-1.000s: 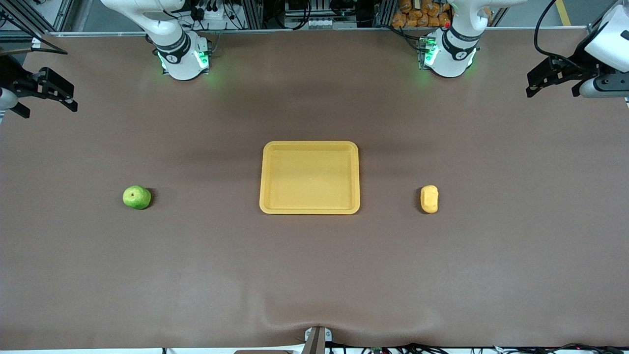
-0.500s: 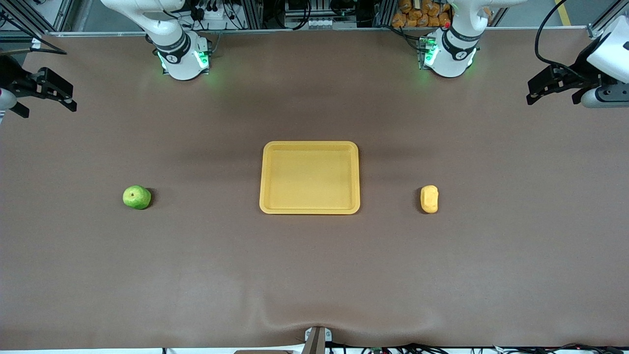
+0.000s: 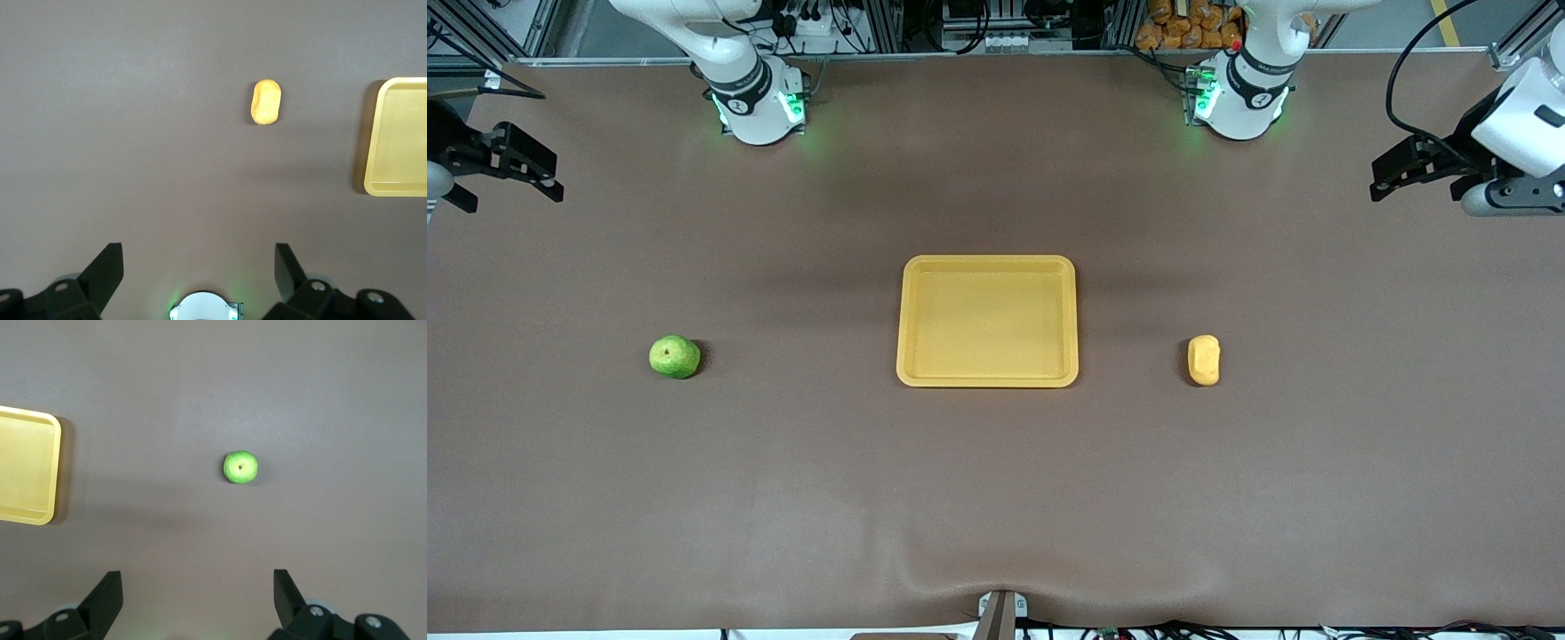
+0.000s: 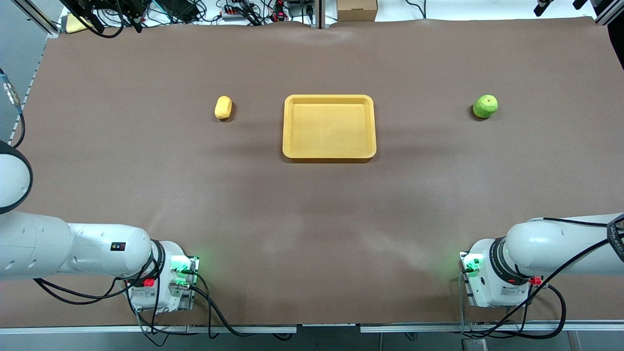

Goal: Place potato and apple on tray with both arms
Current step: 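Reach the left gripper down over the yellow potato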

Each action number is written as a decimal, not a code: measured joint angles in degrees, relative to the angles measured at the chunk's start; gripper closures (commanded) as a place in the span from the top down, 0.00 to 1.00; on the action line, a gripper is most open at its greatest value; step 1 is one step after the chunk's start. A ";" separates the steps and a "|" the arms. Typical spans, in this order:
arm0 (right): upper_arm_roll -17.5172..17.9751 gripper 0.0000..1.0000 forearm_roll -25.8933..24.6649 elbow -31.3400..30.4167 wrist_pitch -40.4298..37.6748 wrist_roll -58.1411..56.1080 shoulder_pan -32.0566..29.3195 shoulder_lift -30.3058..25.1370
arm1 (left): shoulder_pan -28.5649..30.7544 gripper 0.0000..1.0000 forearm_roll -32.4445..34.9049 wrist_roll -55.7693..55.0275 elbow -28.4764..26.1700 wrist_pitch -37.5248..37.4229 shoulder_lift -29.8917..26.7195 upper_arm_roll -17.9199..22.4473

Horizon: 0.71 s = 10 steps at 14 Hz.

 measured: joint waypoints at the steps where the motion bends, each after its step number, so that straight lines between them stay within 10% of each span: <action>1: -0.03 1.00 0.00 0.01 0.03 0.00 -0.06 0.00 | 0.00 1.00 0.00 0.00 0.00 0.00 0.50 -0.01; 10: -0.29 1.00 0.00 0.05 0.55 0.00 -0.90 1.34 | -0.15 1.00 -0.51 0.00 -3.62 9.13 7.70 -0.31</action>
